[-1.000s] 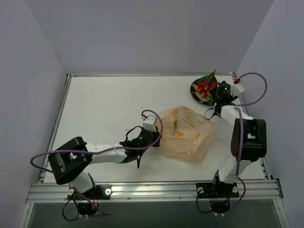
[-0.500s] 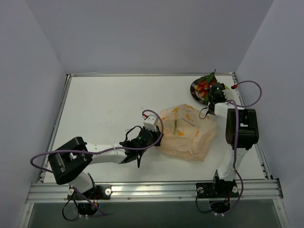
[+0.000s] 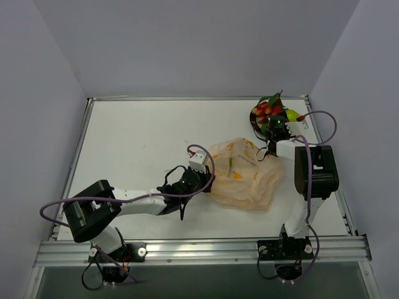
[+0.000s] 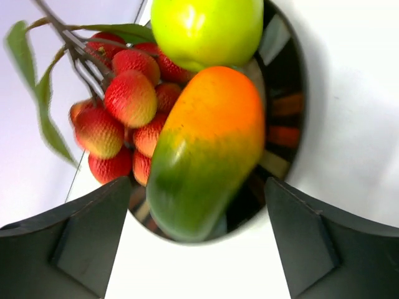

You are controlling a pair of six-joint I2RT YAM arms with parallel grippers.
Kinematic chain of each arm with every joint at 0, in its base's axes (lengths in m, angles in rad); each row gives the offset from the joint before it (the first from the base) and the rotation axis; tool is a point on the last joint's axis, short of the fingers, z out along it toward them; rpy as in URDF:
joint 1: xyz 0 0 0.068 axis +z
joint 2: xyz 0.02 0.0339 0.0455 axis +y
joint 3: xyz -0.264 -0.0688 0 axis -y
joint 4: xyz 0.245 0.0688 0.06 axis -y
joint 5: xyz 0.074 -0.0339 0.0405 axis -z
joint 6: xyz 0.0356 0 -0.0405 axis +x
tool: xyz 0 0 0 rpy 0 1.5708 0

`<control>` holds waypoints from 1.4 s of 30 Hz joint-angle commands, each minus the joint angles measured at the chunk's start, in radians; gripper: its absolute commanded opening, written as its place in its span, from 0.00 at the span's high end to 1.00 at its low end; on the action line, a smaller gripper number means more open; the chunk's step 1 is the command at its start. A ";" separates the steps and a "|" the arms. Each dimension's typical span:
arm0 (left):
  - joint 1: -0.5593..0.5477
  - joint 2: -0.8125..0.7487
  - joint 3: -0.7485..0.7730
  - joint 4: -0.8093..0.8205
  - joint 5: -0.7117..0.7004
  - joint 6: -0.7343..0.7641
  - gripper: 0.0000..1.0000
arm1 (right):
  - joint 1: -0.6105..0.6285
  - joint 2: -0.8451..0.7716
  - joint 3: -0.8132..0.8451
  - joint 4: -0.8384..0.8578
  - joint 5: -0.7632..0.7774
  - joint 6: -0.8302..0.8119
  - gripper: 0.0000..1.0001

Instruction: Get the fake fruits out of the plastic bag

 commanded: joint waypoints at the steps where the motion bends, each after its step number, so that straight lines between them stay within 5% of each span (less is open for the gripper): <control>1: -0.010 -0.007 0.007 0.051 0.010 0.013 0.98 | 0.010 -0.182 -0.080 0.048 0.044 -0.060 0.14; 8: -0.021 -0.004 0.014 0.056 0.025 -0.001 0.98 | 0.018 -0.419 -0.189 -0.004 -0.001 -0.198 0.08; 12: -0.024 0.003 0.022 0.054 0.039 -0.008 0.98 | 0.033 -0.618 -0.233 -0.089 -0.058 -0.315 0.14; 15: -0.028 0.003 0.027 0.054 0.042 -0.010 0.98 | 0.067 -0.742 -0.259 -0.183 -0.151 -0.432 0.47; 16: -0.030 0.004 0.028 0.053 0.040 -0.010 0.98 | 0.108 -0.832 -0.270 -0.202 -0.223 -0.479 0.74; 19: -0.033 0.001 0.030 0.050 0.031 -0.010 0.98 | 0.240 -0.994 -0.302 -0.320 -0.315 -0.507 0.89; 26: -0.031 -0.013 0.025 0.046 -0.002 -0.002 0.98 | 0.558 -1.111 -0.430 -0.507 -0.294 -0.505 0.95; 35: -0.031 -0.042 0.016 0.022 -0.021 0.013 0.98 | 0.578 -0.887 -0.415 -0.466 -0.200 -0.568 1.00; 42: -0.031 -0.053 0.016 0.004 -0.027 0.021 0.98 | 0.575 -0.648 -0.381 -0.322 -0.131 -0.604 0.71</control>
